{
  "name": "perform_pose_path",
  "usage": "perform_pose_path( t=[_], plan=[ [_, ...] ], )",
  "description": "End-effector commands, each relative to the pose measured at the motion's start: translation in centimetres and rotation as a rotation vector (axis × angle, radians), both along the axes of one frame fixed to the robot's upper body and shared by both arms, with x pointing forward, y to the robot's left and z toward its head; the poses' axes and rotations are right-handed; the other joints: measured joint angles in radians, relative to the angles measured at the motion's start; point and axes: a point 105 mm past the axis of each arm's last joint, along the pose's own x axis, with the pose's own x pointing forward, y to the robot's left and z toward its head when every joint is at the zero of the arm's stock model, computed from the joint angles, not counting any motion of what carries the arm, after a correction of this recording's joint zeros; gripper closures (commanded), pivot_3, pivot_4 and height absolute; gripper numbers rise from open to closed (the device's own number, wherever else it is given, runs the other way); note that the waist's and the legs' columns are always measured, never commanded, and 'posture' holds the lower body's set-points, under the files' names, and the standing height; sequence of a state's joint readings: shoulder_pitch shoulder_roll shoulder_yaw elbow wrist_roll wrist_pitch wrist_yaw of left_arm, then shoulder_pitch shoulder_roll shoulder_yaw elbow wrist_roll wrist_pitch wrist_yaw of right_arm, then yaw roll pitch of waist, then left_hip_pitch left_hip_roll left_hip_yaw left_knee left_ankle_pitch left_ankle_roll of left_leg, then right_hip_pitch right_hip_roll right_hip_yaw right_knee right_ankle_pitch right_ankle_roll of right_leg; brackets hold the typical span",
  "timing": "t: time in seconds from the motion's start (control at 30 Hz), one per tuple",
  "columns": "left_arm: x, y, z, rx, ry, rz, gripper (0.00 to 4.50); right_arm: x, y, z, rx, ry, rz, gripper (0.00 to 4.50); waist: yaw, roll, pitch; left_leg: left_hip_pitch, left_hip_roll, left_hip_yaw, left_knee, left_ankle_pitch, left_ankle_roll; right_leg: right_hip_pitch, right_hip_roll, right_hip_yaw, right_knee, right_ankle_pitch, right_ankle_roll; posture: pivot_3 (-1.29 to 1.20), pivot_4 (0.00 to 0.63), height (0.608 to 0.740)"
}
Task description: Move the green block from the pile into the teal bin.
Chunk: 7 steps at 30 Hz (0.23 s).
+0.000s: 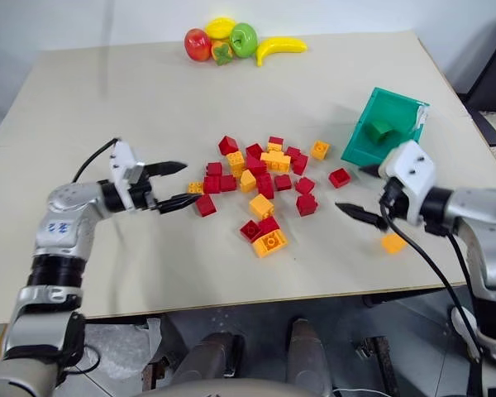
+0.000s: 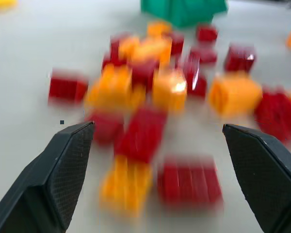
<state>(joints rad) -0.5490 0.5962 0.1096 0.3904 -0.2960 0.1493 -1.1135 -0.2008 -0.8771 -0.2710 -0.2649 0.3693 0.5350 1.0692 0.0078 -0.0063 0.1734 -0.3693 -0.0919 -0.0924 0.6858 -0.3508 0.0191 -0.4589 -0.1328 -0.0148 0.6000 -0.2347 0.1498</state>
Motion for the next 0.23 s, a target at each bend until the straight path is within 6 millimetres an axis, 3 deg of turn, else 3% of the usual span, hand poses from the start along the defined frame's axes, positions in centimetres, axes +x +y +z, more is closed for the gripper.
perform_pose_path(
  t=[0.03, 0.23],
  plan=[
    [-0.9, 1.5, 1.5, -0.017, -0.067, -0.008, 0.0, -1.6, -0.6, 0.3, -0.013, -0.037, 0.073, 0.02, 0.004, 0.0, 0.0, 0.0, 0.0, 0.0, 0.0, 0.0, 0.0, 0.0, 0.0, 0.0, 0.0, 0.0, 0.0, 0.0, 0.15, 0.74],
    [-1.0, 3.7, 1.1, -0.007, -0.088, 0.042, 0.0, -1.3, -1.9, -1.2, -0.008, -0.039, 0.046, 0.02, 0.011, 0.0, 0.0, 0.005, 0.001, 0.002, 0.001, 0.002, 0.0, 0.005, 0.001, 0.001, -0.005, 0.003, -0.002, 0.0, 0.15, 0.74]
  ],
)
